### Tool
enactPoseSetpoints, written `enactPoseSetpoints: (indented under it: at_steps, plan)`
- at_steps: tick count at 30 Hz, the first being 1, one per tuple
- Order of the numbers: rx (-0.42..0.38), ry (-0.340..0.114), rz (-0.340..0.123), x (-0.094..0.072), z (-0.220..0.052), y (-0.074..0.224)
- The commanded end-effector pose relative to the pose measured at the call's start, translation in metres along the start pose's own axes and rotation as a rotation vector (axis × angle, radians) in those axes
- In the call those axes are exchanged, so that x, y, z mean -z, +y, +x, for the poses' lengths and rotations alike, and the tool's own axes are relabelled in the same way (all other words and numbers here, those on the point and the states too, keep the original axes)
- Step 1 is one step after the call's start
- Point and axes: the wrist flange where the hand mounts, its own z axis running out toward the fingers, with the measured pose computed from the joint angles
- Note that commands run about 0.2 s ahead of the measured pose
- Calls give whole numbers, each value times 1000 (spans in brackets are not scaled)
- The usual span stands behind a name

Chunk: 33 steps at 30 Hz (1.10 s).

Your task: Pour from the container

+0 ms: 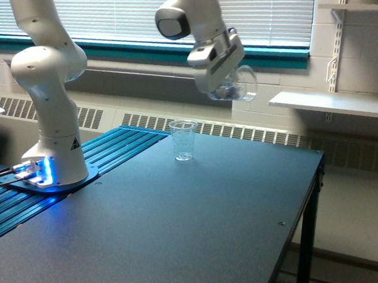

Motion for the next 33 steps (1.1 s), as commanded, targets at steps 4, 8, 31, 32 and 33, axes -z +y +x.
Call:
enactPoseSetpoints:
  at_steps: [4, 8, 31, 32, 33]
  plan:
    - [-28, -38, -1, -7, -66, 14]
    - [12, -61, -41, -20, -107, 31]
    - [64, -209, -119, -23, -255, 108]
    - [53, -207, -117, -22, -252, 108]
    - [46, -205, -118, -22, -250, 109]
